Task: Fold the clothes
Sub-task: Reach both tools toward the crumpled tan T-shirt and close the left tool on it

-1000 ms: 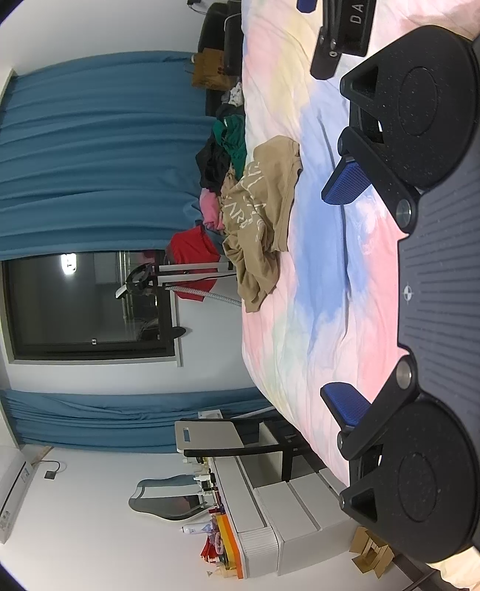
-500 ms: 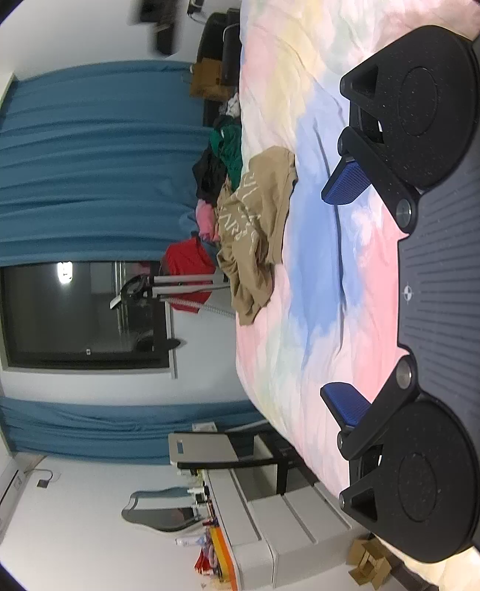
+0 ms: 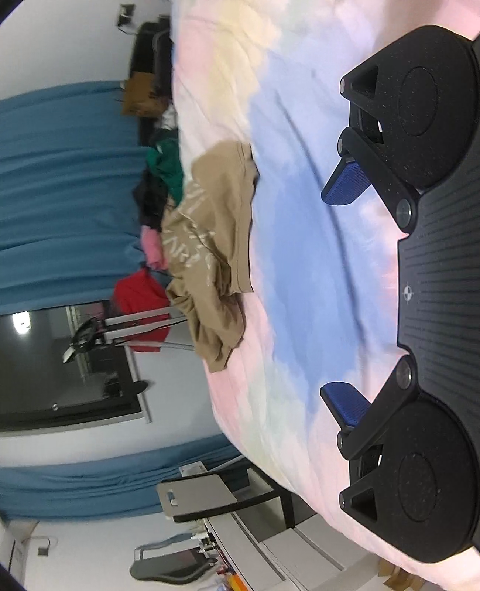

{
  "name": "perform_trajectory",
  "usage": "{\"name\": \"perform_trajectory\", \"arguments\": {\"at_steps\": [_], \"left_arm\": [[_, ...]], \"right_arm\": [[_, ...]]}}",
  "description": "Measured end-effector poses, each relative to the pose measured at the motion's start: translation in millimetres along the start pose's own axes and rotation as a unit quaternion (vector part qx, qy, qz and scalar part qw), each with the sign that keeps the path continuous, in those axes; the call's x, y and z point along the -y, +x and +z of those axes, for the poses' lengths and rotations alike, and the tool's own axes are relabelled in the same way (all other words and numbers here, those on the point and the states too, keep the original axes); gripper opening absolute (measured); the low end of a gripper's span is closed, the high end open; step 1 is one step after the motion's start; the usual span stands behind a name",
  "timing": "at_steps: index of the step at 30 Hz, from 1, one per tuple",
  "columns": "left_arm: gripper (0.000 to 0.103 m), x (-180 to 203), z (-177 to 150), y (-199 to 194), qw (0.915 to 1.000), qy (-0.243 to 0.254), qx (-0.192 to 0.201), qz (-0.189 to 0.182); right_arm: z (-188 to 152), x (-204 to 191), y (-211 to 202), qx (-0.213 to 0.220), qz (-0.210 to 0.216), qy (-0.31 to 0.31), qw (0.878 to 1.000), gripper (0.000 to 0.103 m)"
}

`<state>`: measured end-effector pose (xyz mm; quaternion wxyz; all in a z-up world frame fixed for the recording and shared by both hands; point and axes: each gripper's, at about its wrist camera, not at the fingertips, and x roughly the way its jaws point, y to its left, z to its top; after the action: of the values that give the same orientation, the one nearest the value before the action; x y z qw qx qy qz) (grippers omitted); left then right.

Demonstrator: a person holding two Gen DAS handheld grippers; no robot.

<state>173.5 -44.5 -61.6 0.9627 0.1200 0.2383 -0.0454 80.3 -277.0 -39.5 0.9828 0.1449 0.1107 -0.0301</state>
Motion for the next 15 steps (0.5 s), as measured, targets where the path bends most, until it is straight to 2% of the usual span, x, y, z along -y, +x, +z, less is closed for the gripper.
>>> {"name": "perform_trajectory", "arguments": {"at_steps": [2, 5, 7, 9, 12, 15], "left_arm": [[0.099, 7.0, 9.1, 41.8, 0.9996, 0.026, -0.005, 0.012], [0.097, 12.2, 26.0, 102.7, 0.9987, 0.034, -0.020, 0.033], [0.097, 15.9, 36.9, 136.1, 0.9983, 0.042, -0.014, 0.039], [0.096, 21.8, 48.3, 173.0, 0.9964, 0.070, -0.005, 0.049], [0.088, 28.8, 58.6, 217.1, 0.9934, 0.103, -0.009, 0.049], [0.086, 35.7, 61.9, 251.0, 0.9895, 0.136, -0.012, 0.049]], "right_arm": [[-7.2, 7.2, 6.9, -0.015, -0.006, 0.006, 1.000, 0.103], [-15.3, 18.7, 21.7, -0.031, -0.010, 0.022, 0.999, 0.103], [-21.1, 23.0, 34.6, -0.039, -0.011, 0.028, 0.999, 0.103], [-27.6, 25.1, 46.6, -0.044, -0.011, 0.025, 0.999, 0.103], [-36.0, 31.3, 66.2, -0.049, -0.017, 0.021, 0.998, 0.103], [-47.1, 36.8, 87.0, -0.064, -0.017, 0.028, 0.997, 0.103]]}}
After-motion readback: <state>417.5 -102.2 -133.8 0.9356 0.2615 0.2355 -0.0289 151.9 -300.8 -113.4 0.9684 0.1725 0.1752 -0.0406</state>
